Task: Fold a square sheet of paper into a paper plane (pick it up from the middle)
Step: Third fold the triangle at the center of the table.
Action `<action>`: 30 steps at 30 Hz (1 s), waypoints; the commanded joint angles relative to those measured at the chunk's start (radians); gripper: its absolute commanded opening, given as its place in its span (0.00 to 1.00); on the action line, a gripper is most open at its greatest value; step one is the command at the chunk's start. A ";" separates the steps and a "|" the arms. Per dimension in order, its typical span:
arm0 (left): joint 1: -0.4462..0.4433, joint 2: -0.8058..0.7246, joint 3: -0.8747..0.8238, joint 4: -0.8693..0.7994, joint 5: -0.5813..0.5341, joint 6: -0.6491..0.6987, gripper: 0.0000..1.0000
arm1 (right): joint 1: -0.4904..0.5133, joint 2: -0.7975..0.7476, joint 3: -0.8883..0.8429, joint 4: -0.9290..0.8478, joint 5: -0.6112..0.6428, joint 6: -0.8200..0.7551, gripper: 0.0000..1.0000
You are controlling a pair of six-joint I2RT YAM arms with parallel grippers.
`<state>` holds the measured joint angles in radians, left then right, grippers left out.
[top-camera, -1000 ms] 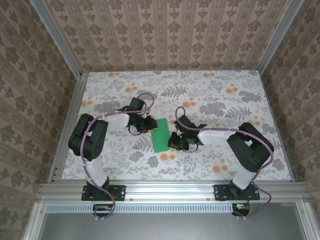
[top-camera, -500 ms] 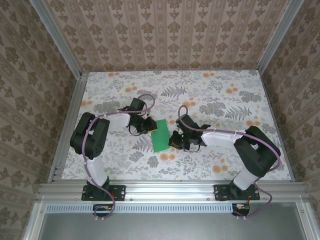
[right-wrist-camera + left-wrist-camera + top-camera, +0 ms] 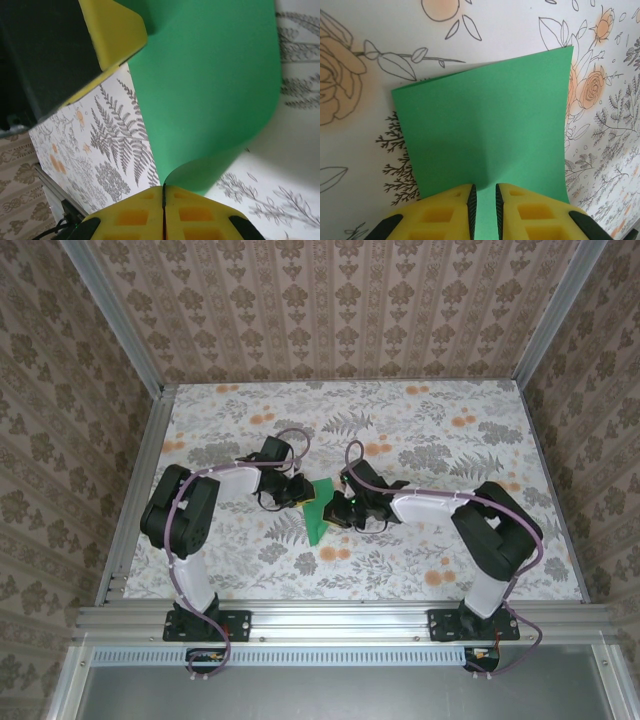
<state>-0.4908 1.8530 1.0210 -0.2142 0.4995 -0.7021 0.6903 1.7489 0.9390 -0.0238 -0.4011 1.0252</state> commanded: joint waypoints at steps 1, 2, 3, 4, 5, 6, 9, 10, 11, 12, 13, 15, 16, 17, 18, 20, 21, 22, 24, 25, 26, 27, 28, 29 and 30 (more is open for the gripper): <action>-0.009 0.030 -0.007 -0.006 0.000 0.016 0.21 | 0.003 0.042 0.052 0.024 -0.005 0.007 0.09; -0.009 0.028 -0.006 -0.010 -0.001 0.017 0.21 | 0.003 0.054 0.064 0.021 -0.003 0.004 0.09; -0.009 0.028 -0.004 -0.011 0.000 0.018 0.21 | 0.003 0.062 0.072 0.022 -0.003 0.003 0.09; -0.010 0.026 -0.005 -0.013 0.001 0.018 0.21 | 0.004 0.070 0.077 0.031 -0.005 0.004 0.09; -0.009 0.026 -0.003 -0.014 -0.001 0.020 0.21 | 0.005 0.080 0.086 0.034 -0.007 0.003 0.09; -0.009 0.025 -0.004 -0.013 -0.001 0.020 0.21 | 0.005 0.088 0.092 0.033 -0.010 0.000 0.09; -0.010 0.025 -0.005 -0.014 0.001 0.019 0.21 | 0.008 0.114 0.114 0.027 -0.027 -0.012 0.10; -0.010 0.025 -0.004 -0.014 0.001 0.019 0.20 | 0.008 0.122 0.118 0.025 -0.032 -0.016 0.10; -0.010 0.025 -0.004 -0.013 0.001 0.020 0.20 | 0.011 0.127 0.125 0.017 -0.033 -0.020 0.10; -0.010 0.023 -0.004 -0.014 0.001 0.019 0.20 | 0.011 0.131 0.127 0.014 -0.035 -0.026 0.10; -0.009 0.023 -0.006 -0.014 0.001 0.019 0.20 | 0.012 0.133 0.129 0.010 -0.035 -0.029 0.10; -0.009 0.022 -0.007 -0.014 0.002 0.019 0.20 | 0.013 0.138 0.136 -0.005 -0.036 -0.037 0.10; -0.009 0.020 -0.007 -0.014 0.002 0.019 0.20 | 0.014 0.142 0.139 -0.011 -0.036 -0.041 0.10; -0.010 0.020 -0.007 -0.013 0.004 0.019 0.21 | 0.015 0.145 0.142 -0.017 -0.034 -0.043 0.10; -0.009 0.019 -0.007 -0.012 0.003 0.020 0.20 | 0.015 0.147 0.144 -0.023 -0.033 -0.045 0.10; -0.010 0.020 -0.008 -0.012 0.004 0.018 0.21 | 0.015 0.154 0.144 -0.022 -0.032 -0.044 0.10; -0.009 0.020 -0.008 -0.013 0.004 0.020 0.20 | 0.015 0.157 0.144 -0.016 -0.033 -0.042 0.10; -0.009 0.020 -0.008 -0.013 0.005 0.020 0.20 | 0.017 0.160 0.146 -0.012 -0.034 -0.043 0.10; -0.009 0.019 -0.010 -0.012 0.004 0.019 0.21 | 0.017 0.168 0.154 -0.011 -0.040 -0.048 0.11; -0.009 0.021 -0.009 -0.012 0.003 0.018 0.20 | 0.018 0.173 0.158 -0.014 -0.044 -0.053 0.11; -0.009 0.020 -0.010 -0.013 0.004 0.020 0.20 | 0.018 0.178 0.165 -0.022 -0.045 -0.059 0.11; -0.009 0.020 -0.010 -0.013 0.005 0.020 0.20 | 0.018 0.182 0.168 -0.030 -0.047 -0.063 0.11; -0.010 0.020 -0.010 -0.012 0.005 0.021 0.21 | 0.018 0.189 0.171 -0.037 -0.048 -0.067 0.11; -0.010 0.019 -0.009 -0.013 0.003 0.020 0.20 | 0.020 0.192 0.172 -0.040 -0.051 -0.070 0.11; -0.010 0.019 -0.010 -0.013 0.004 0.020 0.20 | 0.020 0.194 0.172 -0.040 -0.049 -0.071 0.11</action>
<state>-0.4908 1.8530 1.0210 -0.2134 0.5011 -0.7021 0.7025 1.9171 1.0874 -0.0223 -0.4313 0.9779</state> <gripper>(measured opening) 0.205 0.110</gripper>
